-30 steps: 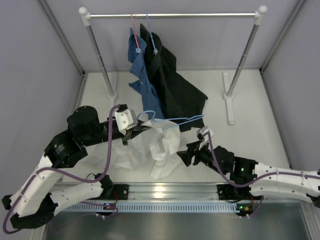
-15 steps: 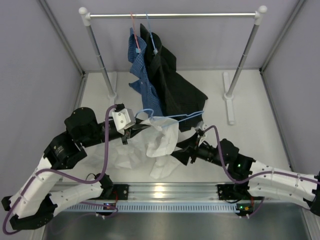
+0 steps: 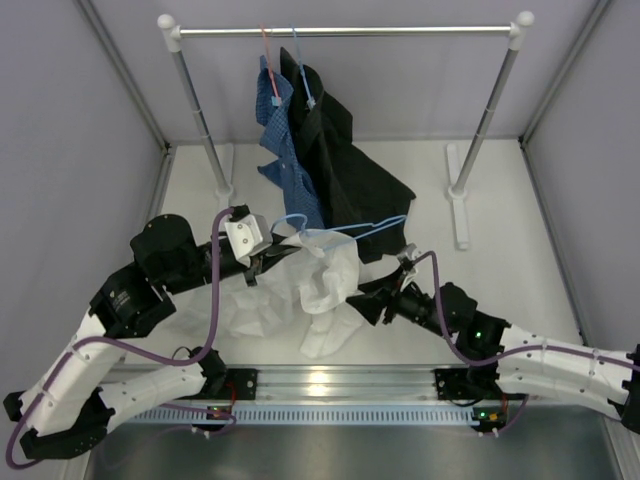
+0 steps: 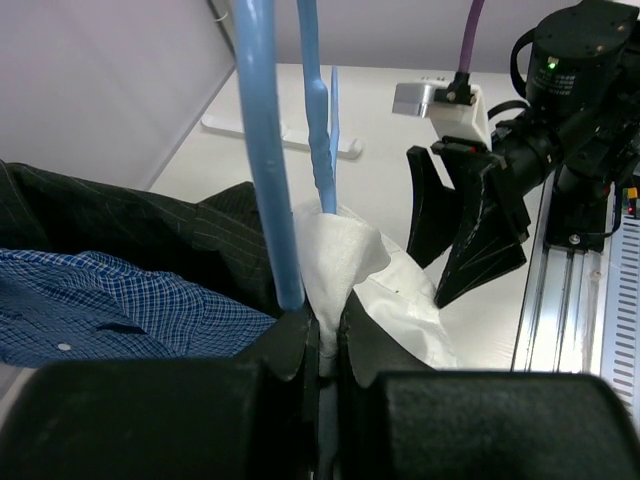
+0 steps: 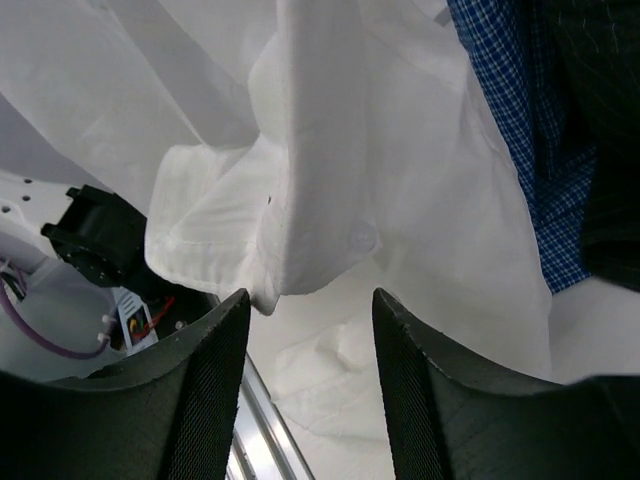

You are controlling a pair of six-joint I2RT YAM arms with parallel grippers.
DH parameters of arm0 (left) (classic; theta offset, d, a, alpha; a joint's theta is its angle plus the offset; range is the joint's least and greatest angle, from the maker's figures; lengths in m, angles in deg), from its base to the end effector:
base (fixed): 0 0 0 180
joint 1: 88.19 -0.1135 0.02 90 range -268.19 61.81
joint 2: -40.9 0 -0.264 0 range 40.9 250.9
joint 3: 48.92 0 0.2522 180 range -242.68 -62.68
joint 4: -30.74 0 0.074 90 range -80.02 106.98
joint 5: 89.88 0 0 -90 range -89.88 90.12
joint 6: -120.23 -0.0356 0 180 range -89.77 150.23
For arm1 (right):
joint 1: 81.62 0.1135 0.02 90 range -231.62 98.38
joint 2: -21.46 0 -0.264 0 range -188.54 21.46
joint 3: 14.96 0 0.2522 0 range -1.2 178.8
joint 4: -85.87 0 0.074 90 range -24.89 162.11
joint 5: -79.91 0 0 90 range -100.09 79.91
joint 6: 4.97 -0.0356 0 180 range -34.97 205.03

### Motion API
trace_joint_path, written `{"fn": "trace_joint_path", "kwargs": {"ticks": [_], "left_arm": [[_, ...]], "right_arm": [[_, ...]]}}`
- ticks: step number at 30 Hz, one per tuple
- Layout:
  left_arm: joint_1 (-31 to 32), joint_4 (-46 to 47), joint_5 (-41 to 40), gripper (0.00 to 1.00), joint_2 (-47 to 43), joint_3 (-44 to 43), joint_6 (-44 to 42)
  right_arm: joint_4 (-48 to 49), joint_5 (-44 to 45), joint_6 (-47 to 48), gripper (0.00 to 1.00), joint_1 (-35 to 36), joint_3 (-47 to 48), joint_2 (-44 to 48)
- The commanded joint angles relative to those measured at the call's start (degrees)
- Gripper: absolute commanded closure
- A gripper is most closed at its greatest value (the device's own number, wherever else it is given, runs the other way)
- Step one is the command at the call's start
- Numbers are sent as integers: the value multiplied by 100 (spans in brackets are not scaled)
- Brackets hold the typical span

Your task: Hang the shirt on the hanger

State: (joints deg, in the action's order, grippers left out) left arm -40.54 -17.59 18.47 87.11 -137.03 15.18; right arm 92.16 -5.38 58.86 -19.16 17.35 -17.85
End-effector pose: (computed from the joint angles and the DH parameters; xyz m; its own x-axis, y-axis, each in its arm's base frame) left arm 0.0807 -0.1052 0.4604 0.1640 0.1859 -0.9688 0.9005 0.3727 0.2240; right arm 0.0837 0.1543 0.2487 -0.3781 0.2255 -0.8979 -0.7565 0.4838 0.4401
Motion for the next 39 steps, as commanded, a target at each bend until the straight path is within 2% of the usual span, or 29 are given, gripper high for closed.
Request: {"fn": "trace_joint_path", "kwargs": {"ticks": [1,3,5,10,16,22,23,24,26,29,33,35,39], "left_arm": [[-11,547,20,100,-86,17,28],[-11,547,2,100,-122,43,2],[-11,547,-77,100,-148,61,-7],[-11,565,-174,100,-174,140,-7],[-11,565,-227,100,-157,175,-24],[-11,627,-95,100,-183,184,28],[-11,627,-95,100,-192,184,28],[-11,627,-112,100,-201,184,37],[-11,627,-104,100,-218,201,37],[-11,627,-156,100,-271,227,28],[-11,618,-297,100,-367,411,63],[-11,627,-332,100,-551,596,151],[-11,627,-262,100,-842,948,248]], "right_arm": [[446,92,-20,50,-58,290,-314],[682,-48,-19,62,-84,334,-489],[824,-215,-28,68,-102,404,-621],[974,-427,-37,67,-111,633,-894],[1229,-577,-107,64,-128,519,-798],[1203,-314,-81,79,-172,536,-903],[1177,-252,-72,88,-181,553,-912],[1063,-42,-98,89,-207,554,-912],[913,326,-151,99,-251,501,-825],[711,697,-256,100,-339,448,-579],[-35,1470,-511,100,-585,562,-130],[-431,1315,-529,100,-900,693,36],[-993,428,-555,100,-1744,1054,11]]}}
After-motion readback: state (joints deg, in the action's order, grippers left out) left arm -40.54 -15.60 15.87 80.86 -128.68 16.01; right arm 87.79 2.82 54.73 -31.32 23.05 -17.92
